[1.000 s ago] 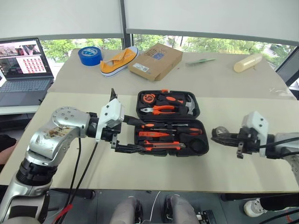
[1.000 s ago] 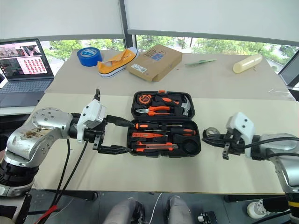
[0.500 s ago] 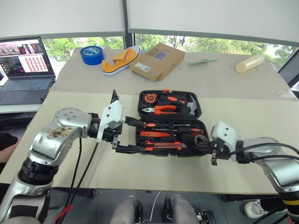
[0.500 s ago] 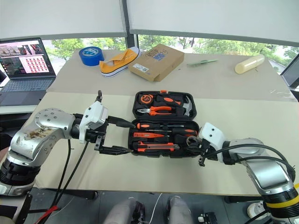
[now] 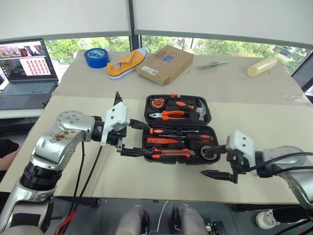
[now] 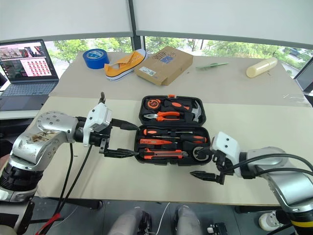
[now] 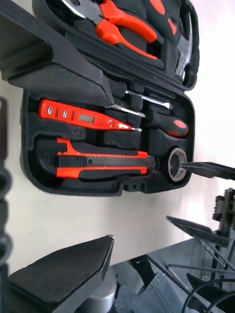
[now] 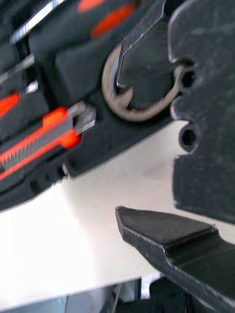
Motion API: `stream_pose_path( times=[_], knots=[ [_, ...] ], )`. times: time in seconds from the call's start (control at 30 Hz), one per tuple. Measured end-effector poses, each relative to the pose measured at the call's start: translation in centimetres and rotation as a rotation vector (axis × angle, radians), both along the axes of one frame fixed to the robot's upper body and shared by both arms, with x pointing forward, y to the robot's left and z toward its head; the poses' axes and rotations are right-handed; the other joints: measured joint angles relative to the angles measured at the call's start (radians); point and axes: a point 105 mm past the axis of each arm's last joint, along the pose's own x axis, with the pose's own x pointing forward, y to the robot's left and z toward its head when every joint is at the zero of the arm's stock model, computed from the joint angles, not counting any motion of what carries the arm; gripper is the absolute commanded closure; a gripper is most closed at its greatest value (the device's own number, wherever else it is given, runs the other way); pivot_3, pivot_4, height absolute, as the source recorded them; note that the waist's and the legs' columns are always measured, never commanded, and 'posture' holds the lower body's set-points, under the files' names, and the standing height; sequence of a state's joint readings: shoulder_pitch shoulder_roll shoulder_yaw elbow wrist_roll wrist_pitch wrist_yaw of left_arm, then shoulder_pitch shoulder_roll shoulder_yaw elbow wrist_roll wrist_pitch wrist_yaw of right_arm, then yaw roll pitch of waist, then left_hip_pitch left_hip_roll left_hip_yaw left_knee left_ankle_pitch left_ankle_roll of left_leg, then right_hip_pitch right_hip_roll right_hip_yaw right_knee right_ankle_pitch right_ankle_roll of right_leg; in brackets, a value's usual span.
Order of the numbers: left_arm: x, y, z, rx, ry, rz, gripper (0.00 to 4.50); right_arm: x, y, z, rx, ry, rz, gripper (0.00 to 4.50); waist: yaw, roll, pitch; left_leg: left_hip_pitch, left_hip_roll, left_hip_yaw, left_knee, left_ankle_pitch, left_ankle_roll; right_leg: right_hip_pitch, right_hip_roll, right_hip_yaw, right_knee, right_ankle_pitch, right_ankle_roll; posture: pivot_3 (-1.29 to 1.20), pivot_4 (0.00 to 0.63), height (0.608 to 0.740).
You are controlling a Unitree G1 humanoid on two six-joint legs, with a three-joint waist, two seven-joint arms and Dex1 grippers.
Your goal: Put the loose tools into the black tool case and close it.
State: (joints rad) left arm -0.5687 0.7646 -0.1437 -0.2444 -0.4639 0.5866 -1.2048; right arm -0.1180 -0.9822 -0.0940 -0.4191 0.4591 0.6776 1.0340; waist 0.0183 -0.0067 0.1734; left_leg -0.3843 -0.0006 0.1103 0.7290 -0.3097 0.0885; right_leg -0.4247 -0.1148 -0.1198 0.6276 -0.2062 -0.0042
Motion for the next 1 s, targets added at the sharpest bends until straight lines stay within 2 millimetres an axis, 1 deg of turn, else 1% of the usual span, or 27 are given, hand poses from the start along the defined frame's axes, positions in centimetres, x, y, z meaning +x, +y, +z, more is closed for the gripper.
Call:
stream_pose_path(
  times=[0.03, 0.07, 0.1, 0.13, 0.17, 0.2, 0.23, 0.27, 0.33, 0.37, 0.43, 0.47, 0.5, 0.57, 0.6, 0.77, 0.93, 0.97, 1.0],
  knots=[
    [0.3, 0.1, -0.2, 0.0, 0.003, 0.022, 0.0, 0.4, -0.4, 0.4, 0.007, -0.011, -0.022, 0.02, 0.0, 0.0, 0.0, 0.0, 0.0, 0.0, 0.0, 0.0, 0.0, 0.0, 0.0, 0.0, 0.0, 0.0, 0.0, 0.0, 0.15, 0.731],
    [1.2, 0.3, -0.7, 0.005, 0.005, 0.076, 0.0, 1.2, -1.0, 1.3, 0.039, -0.034, -0.066, 0.26, 0.0, 0.0, 0.0, 0.0, 0.0, 0.0, 0.0, 0.0, 0.0, 0.0, 0.0, 0.0, 0.0, 0.0, 0.0, 0.0, 0.15, 0.731],
    [1.8, 0.6, -1.2, 0.01, 0.009, 0.118, 0.26, 1.9, -1.5, 2.1, 0.065, -0.055, -0.097, 0.56, 0.0, 0.0, 0.0, 0.0, 0.0, 0.0, 0.0, 0.0, 0.0, 0.0, 0.0, 0.0, 0.0, 0.0, 0.0, 0.0, 0.15, 0.731],
    [2.8, 1.1, -1.9, 0.025, 0.007, 0.186, 0.52, 2.9, -2.2, 2.9, 0.099, -0.085, -0.148, 0.72, -0.001, 0.0, 0.0, 0.001, 0.0, 0.0, 0.0, 0.0, 0.0, 0.0, 0.001, 0.0, 0.0, 0.0, 0.0, 0.0, 0.15, 0.731],
    [3.7, 1.6, -2.7, 0.038, 0.008, 0.247, 0.79, 3.7, -2.7, 3.5, 0.124, -0.108, -0.191, 1.19, -0.001, 0.0, 0.0, 0.001, 0.0, 0.0, 0.0, 0.0, 0.0, 0.0, 0.001, 0.0, 0.0, 0.0, 0.0, 0.0, 0.15, 0.731],
    [4.7, 2.2, -3.5, 0.048, 0.017, 0.317, 1.11, 4.6, -3.4, 3.9, 0.156, -0.123, -0.241, 1.45, -0.003, 0.0, 0.0, 0.001, 0.0, 0.0, 0.0, 0.0, 0.0, 0.0, 0.001, 0.0, 0.001, 0.0, 0.0, 0.0, 0.15, 0.731],
    [5.2, 2.5, -4.1, 0.053, 0.026, 0.354, 1.47, 5.0, -3.8, 3.9, 0.17, -0.127, -0.27, 1.78, -0.003, 0.0, 0.0, 0.0, 0.0, 0.0, 0.0, 0.0, 0.0, 0.0, 0.001, 0.0, 0.001, 0.0, 0.0, 0.0, 0.15, 0.731],
    [5.8, 2.9, -4.7, 0.06, 0.034, 0.396, 1.95, 5.7, -4.4, 3.8, 0.183, -0.13, -0.314, 2.16, -0.004, 0.0, 0.0, 0.0, 0.0, 0.0, -0.001, 0.0, 0.0, -0.001, 0.001, -0.001, 0.001, 0.0, 0.0, 0.0, 0.15, 0.731],
    [6.7, 3.5, -5.9, 0.074, 0.036, 0.464, 2.69, 7.4, -5.8, 3.1, 0.179, -0.144, -0.413, 2.9, -0.003, 0.0, 0.0, -0.001, -0.001, 0.001, -0.001, 0.0, 0.0, -0.001, 0.001, -0.001, 0.001, 0.0, 0.0, 0.0, 0.15, 0.731],
    [6.9, 3.6, -6.4, 0.081, 0.04, 0.48, 3.03, 7.9, -6.2, 2.6, 0.177, -0.143, -0.442, 3.19, -0.003, 0.0, 0.0, -0.001, -0.001, 0.001, -0.001, 0.0, 0.0, -0.001, 0.001, -0.002, 0.0, 0.0, 0.0, 0.0, 0.15, 0.731],
    [7.1, 3.4, -7.3, 0.09, 0.059, 0.494, 3.82, 8.8, -6.4, 1.5, 0.167, -0.139, -0.474, 3.84, -0.004, 0.0, 0.0, -0.002, -0.001, 0.001, -0.001, 0.0, 0.0, -0.001, 0.001, -0.002, 0.0, 0.0, 0.0, 0.0, 0.15, 0.731],
    [7.1, 3.0, -7.5, 0.084, 0.062, 0.487, 4.21, 9.1, -6.2, 0.8, 0.152, -0.132, -0.472, 4.21, -0.005, 0.0, 0.0, -0.002, -0.001, 0.001, -0.001, 0.0, 0.0, -0.001, 0.001, -0.002, 0.0, 0.0, 0.0, 0.0, 0.15, 0.731],
    [7.1, 2.7, -7.6, 0.081, 0.061, 0.478, 4.48, 9.2, -6.0, 0.1, 0.138, -0.124, -0.463, 4.45, -0.005, 0.0, 0.0, -0.002, -0.001, 0.001, -0.001, 0.0, 0.0, -0.001, 0.001, -0.002, 0.0, 0.0, 0.0, 0.0, 0.15, 0.731],
    [7.0, 1.9, -7.8, 0.071, 0.063, 0.458, 4.48, 9.3, -5.0, -1.3, 0.114, -0.103, -0.433, 4.45, -0.007, 0.0, 0.0, -0.002, -0.001, 0.002, -0.001, 0.0, 0.0, -0.001, 0.001, -0.002, 0.001, 0.0, 0.0, 0.0, 0.15, 0.731],
    [7.0, 1.7, -7.9, 0.074, 0.063, 0.456, 4.48, 9.3, -4.7, -1.7, 0.113, -0.098, -0.422, 4.45, -0.007, 0.0, 0.0, -0.002, -0.001, 0.002, -0.001, 0.0, 0.0, -0.002, 0.001, -0.002, 0.001, 0.0, 0.0, 0.0, 0.15, 0.731],
    [6.7, 1.7, -8.1, 0.073, 0.088, 0.442, 4.48, 8.9, -3.7, -2.1, 0.09, -0.084, -0.362, 4.45, -0.007, 0.0, 0.0, -0.001, -0.001, 0.002, -0.001, 0.0, 0.0, -0.001, 0.0, -0.002, 0.001, 0.0, 0.0, 0.0, 0.15, 0.731],
    [5.0, 2.2, -8.4, 0.077, 0.12, 0.404, 4.48, 5.7, -2.9, -2.4, 0.077, -0.02, -0.23, 4.45, -0.008, 0.0, 0.0, -0.001, 0.0, 0.001, -0.004, 0.0, 0.0, -0.001, 0.0, -0.002, -0.001, 0.0, 0.0, 0.0, 0.15, 0.731],
    [4.4, 2.4, -8.6, 0.079, 0.126, 0.392, 4.48, 4.8, -2.7, -2.6, 0.077, 0.004, -0.206, 4.45, -0.007, 0.0, 0.0, 0.0, 0.0, 0.001, -0.005, 0.0, 0.0, -0.001, 0.0, -0.002, -0.002, 0.0, 0.0, 0.0, 0.15, 0.731],
    [4.2, 2.4, -8.6, 0.08, 0.126, 0.387, 4.48, 4.4, -2.7, -2.7, 0.076, 0.013, -0.197, 4.45, -0.007, 0.0, 0.0, 0.0, 0.0, 0.001, -0.005, 0.0, 0.0, -0.001, 0.0, -0.002, -0.002, 0.0, 0.0, 0.0, 0.15, 0.731]
  ],
)
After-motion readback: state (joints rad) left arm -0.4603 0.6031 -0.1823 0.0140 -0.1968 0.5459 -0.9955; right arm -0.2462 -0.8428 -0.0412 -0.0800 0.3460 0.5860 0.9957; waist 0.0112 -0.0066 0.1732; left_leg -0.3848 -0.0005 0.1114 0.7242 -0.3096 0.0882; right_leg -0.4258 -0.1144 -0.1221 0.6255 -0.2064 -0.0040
